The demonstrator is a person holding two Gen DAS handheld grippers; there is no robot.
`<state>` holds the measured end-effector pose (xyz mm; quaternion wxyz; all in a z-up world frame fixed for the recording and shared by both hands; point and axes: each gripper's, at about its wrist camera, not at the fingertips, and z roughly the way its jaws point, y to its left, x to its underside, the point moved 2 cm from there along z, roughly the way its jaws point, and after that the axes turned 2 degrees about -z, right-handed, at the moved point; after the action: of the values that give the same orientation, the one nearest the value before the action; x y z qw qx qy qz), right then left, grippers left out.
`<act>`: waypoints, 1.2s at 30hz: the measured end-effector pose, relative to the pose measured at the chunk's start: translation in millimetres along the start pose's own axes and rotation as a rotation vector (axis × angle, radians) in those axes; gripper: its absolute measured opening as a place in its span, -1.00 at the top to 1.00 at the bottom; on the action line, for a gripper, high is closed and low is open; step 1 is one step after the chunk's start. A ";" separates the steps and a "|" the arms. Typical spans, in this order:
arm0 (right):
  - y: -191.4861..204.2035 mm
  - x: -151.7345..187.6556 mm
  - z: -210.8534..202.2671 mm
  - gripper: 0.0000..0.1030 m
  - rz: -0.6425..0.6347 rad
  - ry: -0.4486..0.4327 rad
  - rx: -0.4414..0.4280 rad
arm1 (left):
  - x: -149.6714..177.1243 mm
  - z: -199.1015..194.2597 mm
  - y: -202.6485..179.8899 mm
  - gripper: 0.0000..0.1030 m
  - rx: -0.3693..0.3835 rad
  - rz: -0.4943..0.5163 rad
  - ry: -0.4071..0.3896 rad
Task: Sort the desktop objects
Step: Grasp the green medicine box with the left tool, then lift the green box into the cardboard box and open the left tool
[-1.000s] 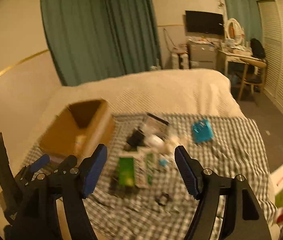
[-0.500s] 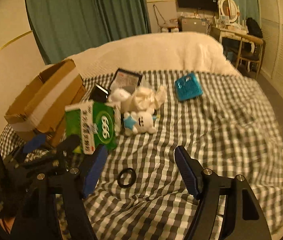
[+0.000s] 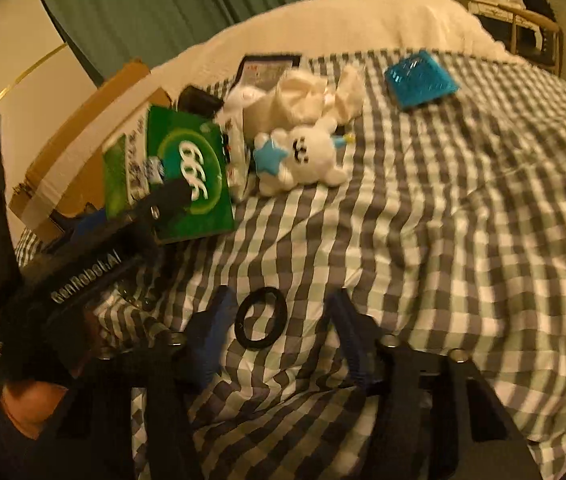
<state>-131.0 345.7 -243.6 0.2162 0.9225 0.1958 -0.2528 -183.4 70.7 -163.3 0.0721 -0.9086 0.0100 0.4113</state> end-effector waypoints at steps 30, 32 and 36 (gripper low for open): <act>111.7 -40.1 -120.1 0.94 -0.211 -0.117 0.106 | -70.7 -166.1 72.8 -0.53 0.057 -0.168 -0.367; 136.1 -58.8 -127.3 0.94 -0.230 -0.139 0.081 | -86.8 -181.3 95.3 -0.53 0.019 -0.195 -0.404; 189.9 -96.6 -128.3 0.94 -0.292 -0.159 0.023 | -111.8 -200.5 142.0 -0.53 -0.061 -0.239 -0.478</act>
<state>-69.5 227.6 -33.5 0.1814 0.8637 0.3070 -0.3561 -118.8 -102.3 33.5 0.0928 -0.7820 -0.1269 0.6031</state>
